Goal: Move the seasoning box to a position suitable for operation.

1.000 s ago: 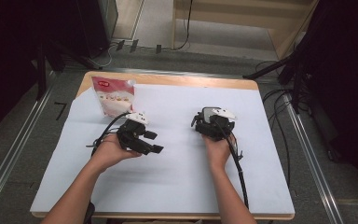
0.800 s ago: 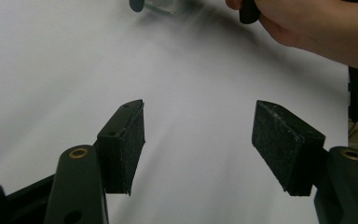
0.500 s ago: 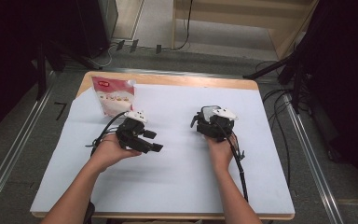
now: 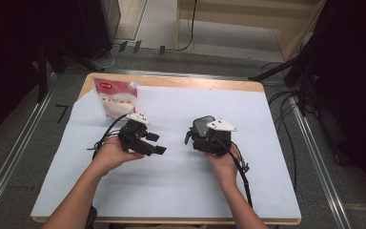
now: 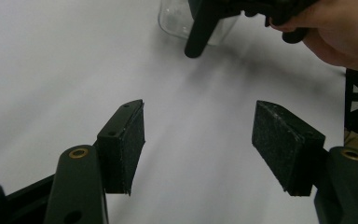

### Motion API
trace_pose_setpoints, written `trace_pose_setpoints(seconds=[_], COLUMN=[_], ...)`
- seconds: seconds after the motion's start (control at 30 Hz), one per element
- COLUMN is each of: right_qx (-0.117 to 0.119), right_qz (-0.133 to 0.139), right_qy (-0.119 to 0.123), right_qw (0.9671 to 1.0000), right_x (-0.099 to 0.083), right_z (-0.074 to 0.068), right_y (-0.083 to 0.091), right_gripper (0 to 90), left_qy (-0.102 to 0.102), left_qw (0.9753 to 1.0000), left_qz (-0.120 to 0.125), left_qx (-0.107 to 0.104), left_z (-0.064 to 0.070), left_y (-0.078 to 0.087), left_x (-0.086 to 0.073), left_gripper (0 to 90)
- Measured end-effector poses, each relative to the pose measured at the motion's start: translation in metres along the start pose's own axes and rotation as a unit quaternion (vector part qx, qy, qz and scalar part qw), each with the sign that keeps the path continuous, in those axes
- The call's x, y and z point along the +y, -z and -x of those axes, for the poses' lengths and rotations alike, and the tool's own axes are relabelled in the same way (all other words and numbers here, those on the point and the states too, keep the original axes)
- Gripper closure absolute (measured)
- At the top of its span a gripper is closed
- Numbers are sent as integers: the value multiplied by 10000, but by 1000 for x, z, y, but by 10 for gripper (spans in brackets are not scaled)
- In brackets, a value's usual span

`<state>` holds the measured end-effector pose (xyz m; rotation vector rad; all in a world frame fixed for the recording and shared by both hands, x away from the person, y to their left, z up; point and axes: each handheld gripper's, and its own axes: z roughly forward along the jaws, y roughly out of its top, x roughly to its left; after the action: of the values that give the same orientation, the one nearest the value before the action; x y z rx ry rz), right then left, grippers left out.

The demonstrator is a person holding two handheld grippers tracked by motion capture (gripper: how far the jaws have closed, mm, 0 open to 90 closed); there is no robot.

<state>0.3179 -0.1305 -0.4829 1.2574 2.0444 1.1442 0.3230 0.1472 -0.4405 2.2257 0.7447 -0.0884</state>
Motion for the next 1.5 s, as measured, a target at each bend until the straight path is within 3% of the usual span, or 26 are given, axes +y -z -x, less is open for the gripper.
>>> trace_pose_setpoints(seconds=[0.2,0.43,0.63,0.7,1.07,1.27,1.33,1.5], right_qx=[326,548,687,622,686,936,868,1079], right_qz=[-59,-123,-113,-64,21,-272,-485,-526], right_qy=[51,104,229,341,376,434,376,242], right_qw=[9994,9984,9973,9975,9969,9943,9943,9925], right_x=[-10,-18,-22,-25,-30,-30,-32,-34], right_z=[-17,-32,-47,-50,-48,-43,-42,-32], right_y=[3,1,-3,-4,-1,5,11,29], right_gripper=[148,149,148,148,132,38,35,62], left_qy=[-7,-35,-162,-161,-133,-83,-85,-55], left_qw=[10000,10000,9998,9998,9999,9998,9998,9999], left_qz=[-21,5,-23,-65,28,27,31,26], left_qx=[11,10,85,80,34,151,156,139], left_z=[-1,-1,0,0,-1,-4,-4,-4], left_y=[-1,-1,-1,-1,-2,1,1,1], left_x=[0,-1,-1,-1,-1,-2,-2,-2], left_gripper=[355,355,360,361,361,365,368,370])
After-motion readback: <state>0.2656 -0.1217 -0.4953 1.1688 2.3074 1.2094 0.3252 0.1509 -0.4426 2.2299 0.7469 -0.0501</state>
